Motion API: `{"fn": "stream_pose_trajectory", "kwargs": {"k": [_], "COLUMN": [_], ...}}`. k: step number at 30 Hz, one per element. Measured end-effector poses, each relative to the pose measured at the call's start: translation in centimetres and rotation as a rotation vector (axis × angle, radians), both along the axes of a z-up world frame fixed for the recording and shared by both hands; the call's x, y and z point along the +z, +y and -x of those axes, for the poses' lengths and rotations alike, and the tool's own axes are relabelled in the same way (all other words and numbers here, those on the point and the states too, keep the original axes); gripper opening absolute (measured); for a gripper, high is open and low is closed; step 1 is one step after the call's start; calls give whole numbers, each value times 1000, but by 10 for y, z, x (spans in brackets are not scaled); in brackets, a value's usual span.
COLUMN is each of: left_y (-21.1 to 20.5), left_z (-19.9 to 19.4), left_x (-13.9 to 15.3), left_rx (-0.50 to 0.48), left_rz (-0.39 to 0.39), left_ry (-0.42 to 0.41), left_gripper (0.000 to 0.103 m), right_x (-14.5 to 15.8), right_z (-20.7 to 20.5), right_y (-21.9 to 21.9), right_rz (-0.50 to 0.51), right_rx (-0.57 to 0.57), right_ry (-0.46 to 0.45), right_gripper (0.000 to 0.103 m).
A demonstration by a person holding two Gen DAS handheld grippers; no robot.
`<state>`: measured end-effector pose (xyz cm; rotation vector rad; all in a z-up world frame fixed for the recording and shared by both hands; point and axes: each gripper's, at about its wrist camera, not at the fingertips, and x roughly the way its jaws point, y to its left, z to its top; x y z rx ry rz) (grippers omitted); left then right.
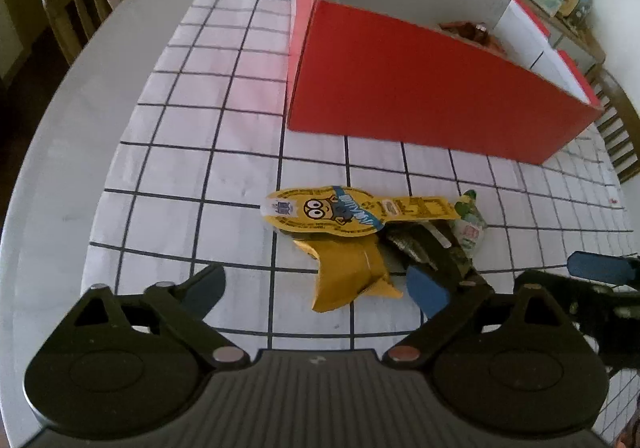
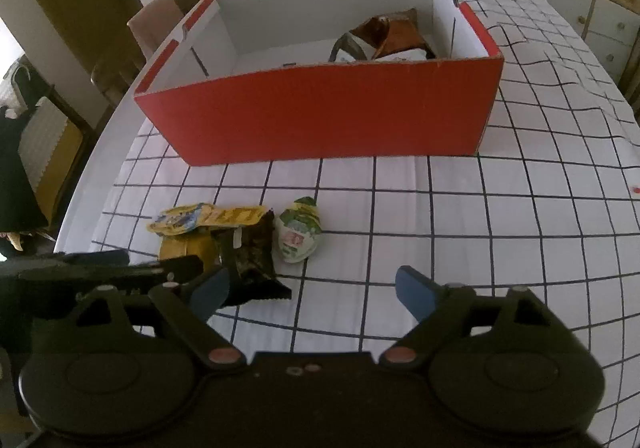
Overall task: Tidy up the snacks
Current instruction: 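Grasp the yellow pouch with the left tool while the right tool grasps the dark packet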
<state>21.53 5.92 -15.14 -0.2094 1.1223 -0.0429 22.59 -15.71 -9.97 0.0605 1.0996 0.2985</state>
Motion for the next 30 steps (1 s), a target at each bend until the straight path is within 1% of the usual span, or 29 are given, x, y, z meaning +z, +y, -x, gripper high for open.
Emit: {"fn": "stream_pose_trajectory", "kwargs": {"k": [2,4,6,7,8,12,13,15,18,20,22,24,26,27,28,30], "left_y": [-2,-2,-3,-4,-4,-8,-7,-3,7,13,19,24,29,30,31,34], "left_z": [-2,-6,-8,-9,-10,-10,-10,-10,-9,-7,-4,-1,1,3,4,6], "left_x": [-1,-1,0,0,1,1,2,2,3,3,3,3,2,2,2,2], "left_rx": [-11,-15,-18,-27,-36,-58,-62,-65,-59,-54,-50,-48,-43,-43,-43,-41], "left_rz": [-8,-6,-22,-19,-16,-60,-62,-61,-33,-25,-15,-2,6,9,10,15], "left_ry": [1,4,4,4,3,3,2,4,11,11,11,13,17,18,19,21], "left_gripper": [86,86,77,75,70,53,50,40,38,38,38,37,37,37,37,37], "right_x": [-2,-2,-3,-3,-4,-8,-9,-11,-15,-19,-23,-27,-30,-31,-32,-34], "right_z": [0,2,3,4,4,5,5,3,-1,-5,-7,-10,-11,-11,-12,-10], "right_y": [1,5,11,14,18,33,37,45,57,63,70,75,77,78,79,82], "right_rz": [6,13,22,30,37,68,75,84,109,120,135,149,158,161,168,182], "right_rx": [17,41,64,77,89,130,139,153,166,171,178,177,175,174,173,174], "right_ry": [7,6,5,5,6,3,3,1,-7,-2,2,5,8,11,14,11], "right_gripper": [86,86,84,82,80,77,75,73,67,60,54,51,44,43,39,37]}}
